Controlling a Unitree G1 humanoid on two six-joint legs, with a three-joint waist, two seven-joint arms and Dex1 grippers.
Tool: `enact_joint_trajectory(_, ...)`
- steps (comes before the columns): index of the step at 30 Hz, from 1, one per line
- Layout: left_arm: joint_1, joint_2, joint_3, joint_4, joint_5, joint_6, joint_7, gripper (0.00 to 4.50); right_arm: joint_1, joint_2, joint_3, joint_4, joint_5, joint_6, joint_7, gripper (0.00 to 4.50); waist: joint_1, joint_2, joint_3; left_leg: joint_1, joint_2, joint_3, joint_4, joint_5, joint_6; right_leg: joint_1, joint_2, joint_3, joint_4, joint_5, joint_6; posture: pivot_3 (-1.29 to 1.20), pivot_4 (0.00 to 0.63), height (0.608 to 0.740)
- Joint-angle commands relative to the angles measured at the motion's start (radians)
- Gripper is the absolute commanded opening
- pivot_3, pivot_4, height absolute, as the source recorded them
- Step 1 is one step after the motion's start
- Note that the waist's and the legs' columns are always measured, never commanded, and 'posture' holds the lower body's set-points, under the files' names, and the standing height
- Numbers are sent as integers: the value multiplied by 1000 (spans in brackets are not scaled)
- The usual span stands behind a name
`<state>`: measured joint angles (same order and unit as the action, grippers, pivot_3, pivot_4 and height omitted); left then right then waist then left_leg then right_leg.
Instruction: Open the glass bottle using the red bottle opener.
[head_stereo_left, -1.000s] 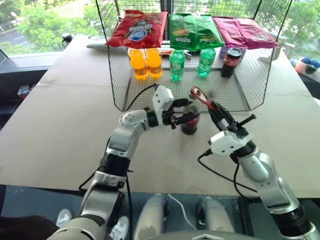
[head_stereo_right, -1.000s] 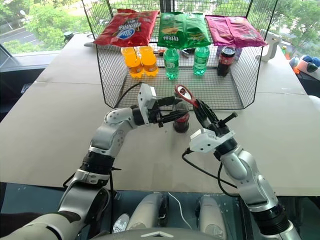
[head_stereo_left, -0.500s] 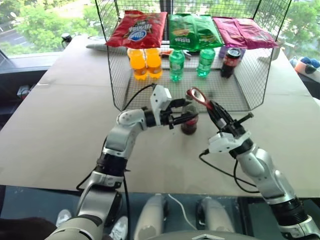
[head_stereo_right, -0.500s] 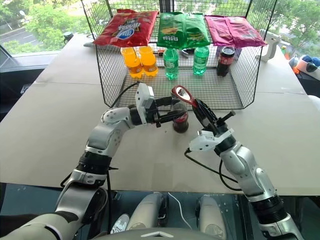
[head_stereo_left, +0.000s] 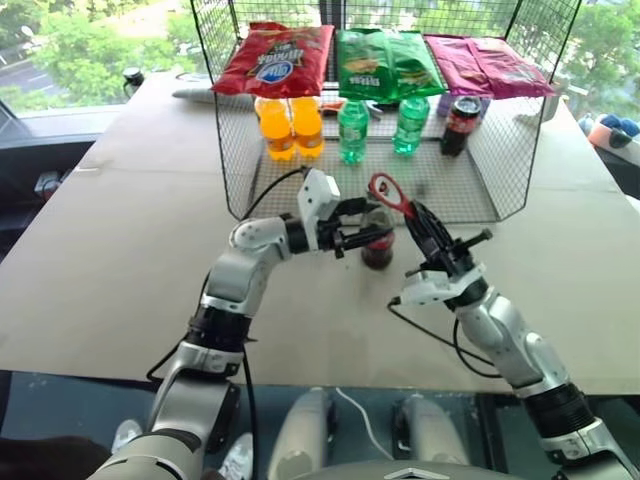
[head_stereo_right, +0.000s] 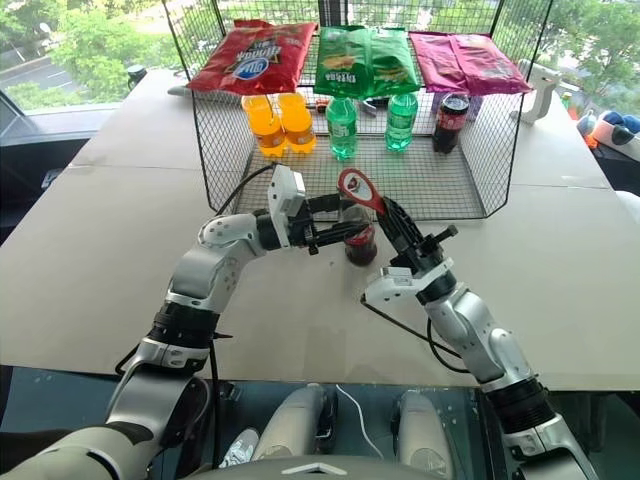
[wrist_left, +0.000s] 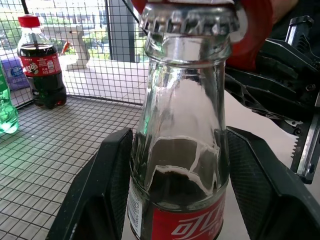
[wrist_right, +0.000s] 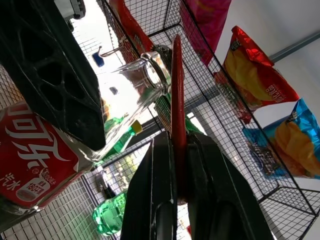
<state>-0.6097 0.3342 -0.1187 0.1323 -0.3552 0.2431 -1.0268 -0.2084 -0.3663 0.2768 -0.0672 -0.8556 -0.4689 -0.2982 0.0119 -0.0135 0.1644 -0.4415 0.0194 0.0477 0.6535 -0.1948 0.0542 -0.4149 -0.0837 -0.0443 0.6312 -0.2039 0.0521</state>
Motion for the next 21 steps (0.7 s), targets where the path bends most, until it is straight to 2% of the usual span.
enact_joint_trajectory(1, -40, -10, 2, -55, -24, -7, -16, 2232, 19, -3, 50, 47, -74, 16, -16, 0, 0, 0, 0, 0, 0, 0, 0, -1, 1, 0, 0, 0, 0, 0, 0, 0, 150, 740)
enact_joint_trajectory(8, -53, 2, -5, -50, -12, -4, -24, 2232, 16, -8, 53, 35, -77, 56, -4, 0, 0, 0, 0, 6, 1, 2, -1, -2, 4, 4, 0, 3, 2, -1, 1, 0, 150, 740)
enact_joint_trajectory(21, -89, 5, -17, -22, 12, 15, -33, 2232, 61, -37, 0, -174, 13, 200, 253, 0, 0, 0, 0, 8, 2, 3, -1, -2, 4, 4, 0, 4, 3, -2, 3, 0, 150, 740)
